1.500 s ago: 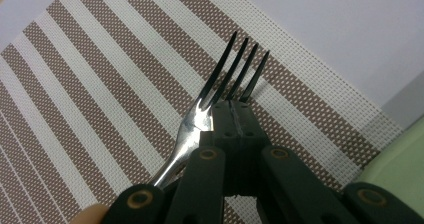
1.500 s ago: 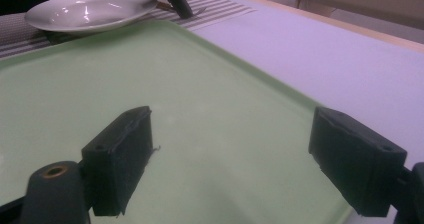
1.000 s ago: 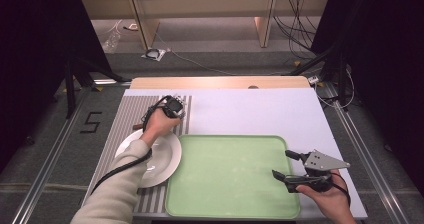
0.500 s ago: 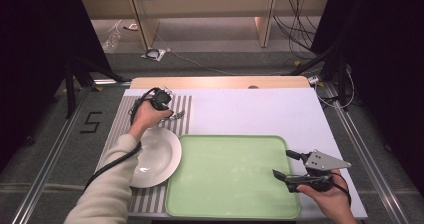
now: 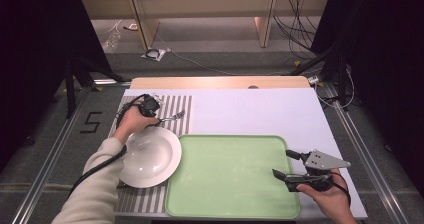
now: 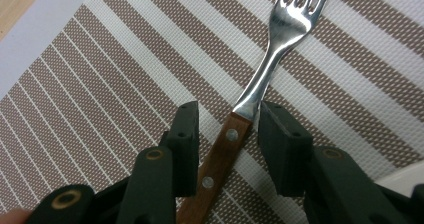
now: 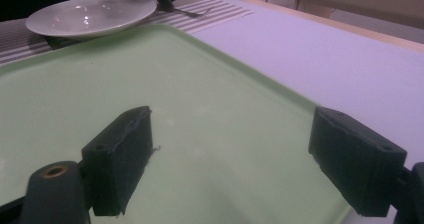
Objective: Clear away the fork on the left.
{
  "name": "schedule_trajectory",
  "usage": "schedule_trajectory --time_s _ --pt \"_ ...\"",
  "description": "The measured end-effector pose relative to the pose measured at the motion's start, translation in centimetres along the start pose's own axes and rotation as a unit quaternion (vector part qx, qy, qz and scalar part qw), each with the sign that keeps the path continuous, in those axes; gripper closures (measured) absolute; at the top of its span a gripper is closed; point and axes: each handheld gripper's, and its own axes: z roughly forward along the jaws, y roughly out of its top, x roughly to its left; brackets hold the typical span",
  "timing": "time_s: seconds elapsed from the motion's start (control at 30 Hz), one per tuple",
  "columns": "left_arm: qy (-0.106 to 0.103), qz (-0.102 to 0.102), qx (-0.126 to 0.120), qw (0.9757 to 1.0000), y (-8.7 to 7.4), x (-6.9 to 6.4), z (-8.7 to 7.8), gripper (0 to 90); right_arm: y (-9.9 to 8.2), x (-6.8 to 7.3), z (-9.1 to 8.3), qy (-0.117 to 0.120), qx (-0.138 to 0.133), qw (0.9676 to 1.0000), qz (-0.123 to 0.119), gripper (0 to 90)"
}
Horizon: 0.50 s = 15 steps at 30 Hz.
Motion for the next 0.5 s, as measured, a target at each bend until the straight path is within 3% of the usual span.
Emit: schedule_trajectory --time_s 0.2,0.37,0.5 --pt "-0.004 0.011 0.013 0.9998 -0.16 0.11 0.25 60.2 -0.02 0.00 0.02 0.002 0.000 1.0000 -0.005 18.8" --pt "-0.025 0.006 0.013 0.9996 -0.25 0.47 0.28 64.1 -0.07 0.04 0.07 0.004 0.003 1.0000 -0.005 18.8" --pt "-0.030 0.001 0.022 0.9993 -0.04 0.55 0.31 66.8 -0.05 0.05 0.02 0.003 0.007 1.0000 -0.004 18.8"
